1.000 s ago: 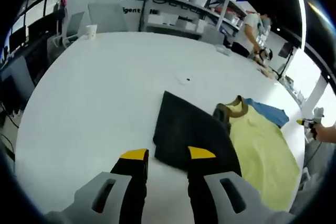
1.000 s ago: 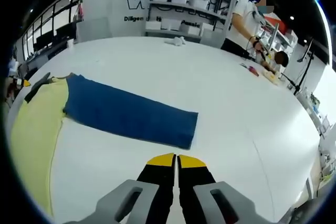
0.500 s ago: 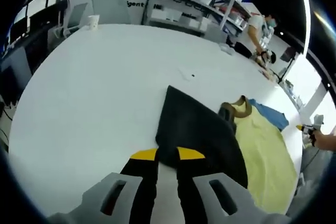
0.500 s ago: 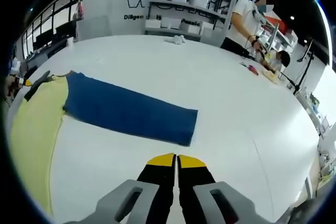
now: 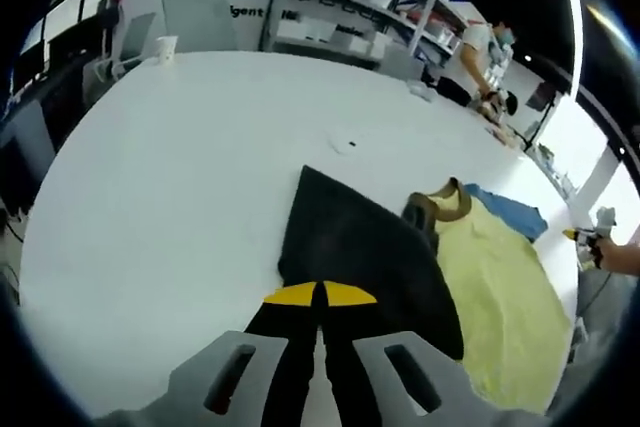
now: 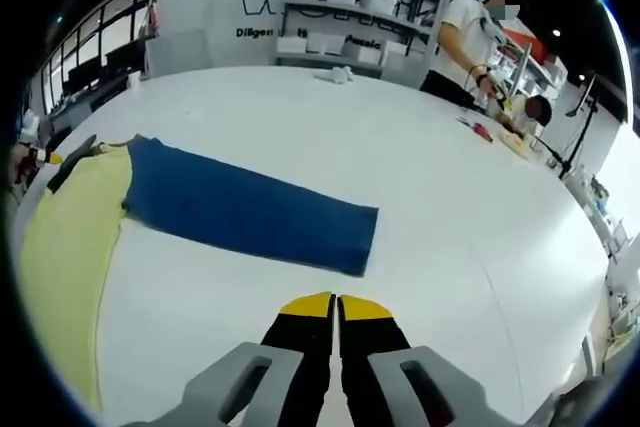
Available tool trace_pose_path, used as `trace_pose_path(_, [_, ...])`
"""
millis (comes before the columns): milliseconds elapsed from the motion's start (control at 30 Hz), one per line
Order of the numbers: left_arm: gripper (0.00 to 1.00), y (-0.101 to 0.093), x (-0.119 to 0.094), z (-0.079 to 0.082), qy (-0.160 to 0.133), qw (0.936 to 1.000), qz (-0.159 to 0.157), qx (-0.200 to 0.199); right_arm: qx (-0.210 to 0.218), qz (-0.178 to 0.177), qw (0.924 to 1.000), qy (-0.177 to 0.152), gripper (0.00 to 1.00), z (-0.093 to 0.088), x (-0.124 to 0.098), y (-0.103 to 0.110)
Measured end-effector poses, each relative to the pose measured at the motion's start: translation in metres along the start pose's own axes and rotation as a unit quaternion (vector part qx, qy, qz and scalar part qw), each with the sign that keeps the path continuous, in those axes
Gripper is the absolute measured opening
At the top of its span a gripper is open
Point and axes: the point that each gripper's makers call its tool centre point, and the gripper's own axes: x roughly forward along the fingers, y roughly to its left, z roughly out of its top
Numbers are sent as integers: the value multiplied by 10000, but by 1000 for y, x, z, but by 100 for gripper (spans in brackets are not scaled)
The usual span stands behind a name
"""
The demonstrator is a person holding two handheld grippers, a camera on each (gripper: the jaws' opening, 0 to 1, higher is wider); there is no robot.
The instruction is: Fold the garment on the visible template until the final outline fits inside the template.
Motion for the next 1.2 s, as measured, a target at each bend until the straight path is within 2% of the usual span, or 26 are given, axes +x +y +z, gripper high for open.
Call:
trace_pose_path(33, [2,1,3,2,-89,9998,-28,-183,1,6,10000,0,0,0,-1,1])
trace_pose_path(100, [13,0,6,-1,-59,9980,-173,-599,-9,11,10000,-3,0,0,-1,1])
trace_pose_path(200, [21,4,8,-4,4,9986,-120,-509,-11,5,10000,14,0,-3,-3,-1])
trace_pose_path(433, [14,1,14,-5,52,9982,-216,-565,2,-25,10000,43,0,-5,-2,-4])
trace_pose_path(533, [5,-1,15,-7,89,9981,-235,-557,8,-19,10000,43,0,-4,0,-3])
trace_pose_path(567, [1,-1,14,-6,59,9988,-243,-416,12,-12,10000,46,0,-4,0,-2])
trace_pose_path(867, [0,-13,11,1,-102,9983,-355,-453,-5,17,10000,43,0,-3,1,2])
trace_pose_path(967, [0,-22,7,11,-273,9973,-496,-468,4,23,10000,36,0,-3,1,2])
trace_pose_path(1200, [0,-66,-3,27,-559,9935,-970,-190,32,32,10000,48,0,-7,-1,4])
